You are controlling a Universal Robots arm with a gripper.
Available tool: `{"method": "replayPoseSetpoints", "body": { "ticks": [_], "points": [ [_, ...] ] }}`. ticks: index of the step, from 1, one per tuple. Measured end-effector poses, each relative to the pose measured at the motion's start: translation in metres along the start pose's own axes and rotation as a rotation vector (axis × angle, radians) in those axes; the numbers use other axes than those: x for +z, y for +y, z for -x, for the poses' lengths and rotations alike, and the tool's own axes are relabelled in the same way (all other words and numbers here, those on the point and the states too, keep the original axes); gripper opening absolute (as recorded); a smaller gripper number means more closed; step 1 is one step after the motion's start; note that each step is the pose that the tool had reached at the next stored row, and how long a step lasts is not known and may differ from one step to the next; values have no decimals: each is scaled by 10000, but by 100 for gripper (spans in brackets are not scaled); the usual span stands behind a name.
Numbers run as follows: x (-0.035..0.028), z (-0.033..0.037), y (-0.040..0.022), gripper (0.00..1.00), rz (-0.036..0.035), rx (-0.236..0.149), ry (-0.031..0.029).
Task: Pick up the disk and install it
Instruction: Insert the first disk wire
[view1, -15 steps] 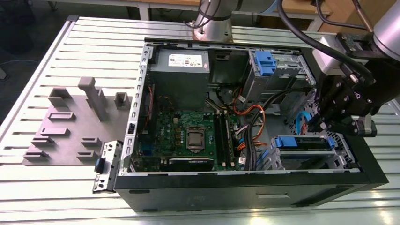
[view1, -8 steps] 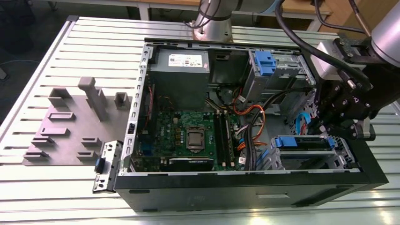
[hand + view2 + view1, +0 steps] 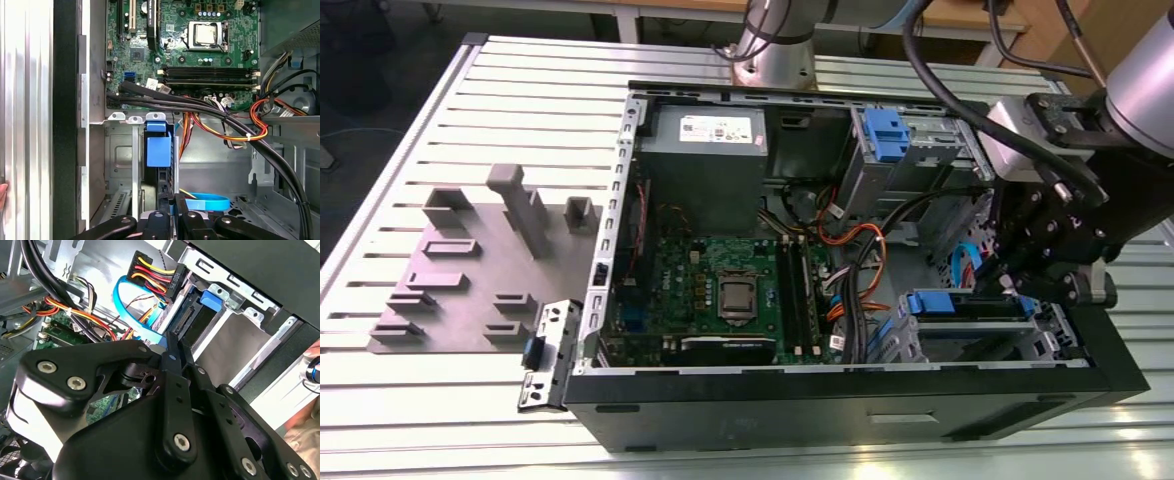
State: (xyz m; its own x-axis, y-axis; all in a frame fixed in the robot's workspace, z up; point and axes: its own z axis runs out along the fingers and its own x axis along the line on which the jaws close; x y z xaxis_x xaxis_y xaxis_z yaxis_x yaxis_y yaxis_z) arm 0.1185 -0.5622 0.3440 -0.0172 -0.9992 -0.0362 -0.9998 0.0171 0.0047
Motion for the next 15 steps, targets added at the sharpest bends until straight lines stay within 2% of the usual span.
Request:
{"method": "replayPoseSetpoints", "body": {
  "ticks": [8, 15],
  "points": [
    [43, -7, 16, 16, -73, -15, -13],
    [68, -8, 19, 16, -89, -29, -16]
  ]
}}
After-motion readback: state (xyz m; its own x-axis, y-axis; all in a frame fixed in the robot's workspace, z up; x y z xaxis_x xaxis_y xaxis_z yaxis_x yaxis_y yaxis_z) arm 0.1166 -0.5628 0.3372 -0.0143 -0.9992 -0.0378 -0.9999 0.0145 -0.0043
